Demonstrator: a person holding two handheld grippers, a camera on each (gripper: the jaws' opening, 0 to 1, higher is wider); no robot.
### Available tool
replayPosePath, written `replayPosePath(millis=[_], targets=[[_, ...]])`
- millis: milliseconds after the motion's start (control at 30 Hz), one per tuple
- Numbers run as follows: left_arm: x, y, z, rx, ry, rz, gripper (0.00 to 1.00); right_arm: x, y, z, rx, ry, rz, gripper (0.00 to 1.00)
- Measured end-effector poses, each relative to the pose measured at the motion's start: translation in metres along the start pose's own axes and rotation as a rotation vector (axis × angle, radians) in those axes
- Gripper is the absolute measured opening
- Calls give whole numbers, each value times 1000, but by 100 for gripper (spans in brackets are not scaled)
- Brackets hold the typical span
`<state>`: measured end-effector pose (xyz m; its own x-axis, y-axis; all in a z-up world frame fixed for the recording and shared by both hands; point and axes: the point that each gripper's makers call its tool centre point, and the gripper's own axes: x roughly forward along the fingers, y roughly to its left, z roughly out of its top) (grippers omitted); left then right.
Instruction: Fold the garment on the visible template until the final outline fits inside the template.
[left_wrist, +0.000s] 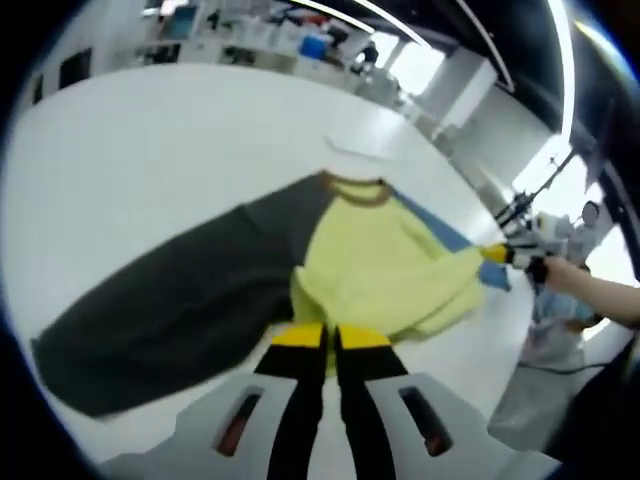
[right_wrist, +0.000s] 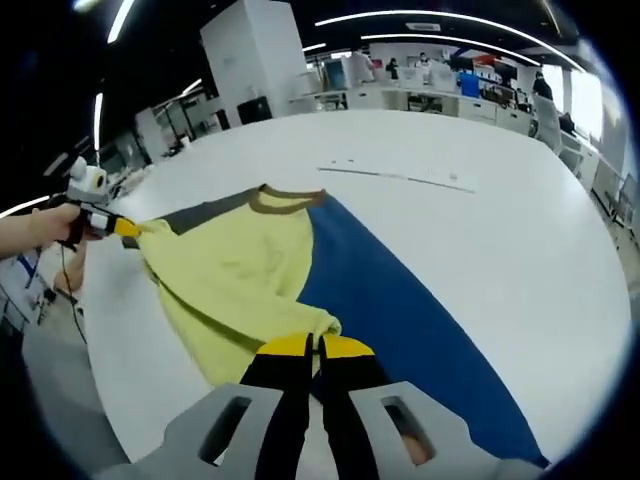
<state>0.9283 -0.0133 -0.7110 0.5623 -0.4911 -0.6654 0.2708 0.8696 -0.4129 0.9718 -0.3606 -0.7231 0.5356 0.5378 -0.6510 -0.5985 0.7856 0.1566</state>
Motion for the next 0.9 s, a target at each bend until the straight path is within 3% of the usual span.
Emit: replayPosePath(millis=[267, 533, 733, 900], targets=[[-37, -19, 3, -15, -60, -17, 0, -30, 17, 10, -36, -39, 12, 3], [-78, -45, 4, -2, -108, -28, 0, -74, 44, 27, -81, -106, 26, 3], [-107, -68, -11, 9, -121, -43, 0, -105, 66, 24, -104, -134, 30, 3], [-123, -80, -27, 17, -114, -51, 0, -124, 78, 9, -116, -124, 33, 3]])
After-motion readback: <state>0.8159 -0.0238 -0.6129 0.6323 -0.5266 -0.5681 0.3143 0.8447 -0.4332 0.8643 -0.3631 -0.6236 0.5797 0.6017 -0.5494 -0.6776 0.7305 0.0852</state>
